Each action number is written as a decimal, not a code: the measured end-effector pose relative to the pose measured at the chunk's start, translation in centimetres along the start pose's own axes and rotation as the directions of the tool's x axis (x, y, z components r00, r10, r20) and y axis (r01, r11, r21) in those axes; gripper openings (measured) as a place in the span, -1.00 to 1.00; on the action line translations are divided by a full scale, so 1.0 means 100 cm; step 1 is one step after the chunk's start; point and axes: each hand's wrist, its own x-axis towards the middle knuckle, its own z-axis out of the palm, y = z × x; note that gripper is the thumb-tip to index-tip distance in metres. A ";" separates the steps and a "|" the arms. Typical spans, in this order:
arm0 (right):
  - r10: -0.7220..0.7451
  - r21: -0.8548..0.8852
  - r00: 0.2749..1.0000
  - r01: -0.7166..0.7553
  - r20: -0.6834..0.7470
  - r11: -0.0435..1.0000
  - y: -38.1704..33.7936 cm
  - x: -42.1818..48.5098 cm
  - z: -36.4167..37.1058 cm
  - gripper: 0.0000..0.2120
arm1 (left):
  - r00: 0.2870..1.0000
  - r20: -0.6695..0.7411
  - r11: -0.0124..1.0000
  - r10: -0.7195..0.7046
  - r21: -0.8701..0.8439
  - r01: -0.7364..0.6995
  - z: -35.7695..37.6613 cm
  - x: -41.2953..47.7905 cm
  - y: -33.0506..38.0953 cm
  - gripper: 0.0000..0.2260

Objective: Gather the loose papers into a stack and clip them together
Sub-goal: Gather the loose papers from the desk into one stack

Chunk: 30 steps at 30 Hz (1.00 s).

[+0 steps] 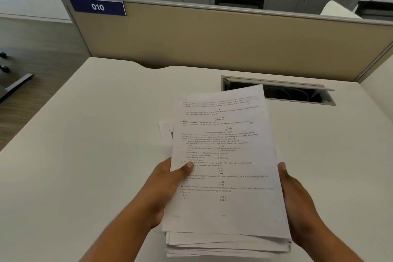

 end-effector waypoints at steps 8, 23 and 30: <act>-0.122 0.194 0.990 0.105 0.077 0.975 0.006 0.007 -0.004 -0.16 | 0.992 -0.075 0.995 0.101 0.027 -0.099 0.000 0.002 -0.006 -0.82; 0.015 -0.181 0.980 -0.052 -0.197 0.982 0.039 0.042 -0.036 -0.83 | 0.984 -0.129 0.992 0.120 -0.028 -0.124 -0.022 0.005 -0.013 -0.80; 0.012 -0.768 0.910 -0.356 -0.413 0.532 0.088 0.062 -0.072 -0.27 | 0.977 -0.175 0.991 0.123 -0.037 -0.132 -0.033 0.006 -0.019 -0.80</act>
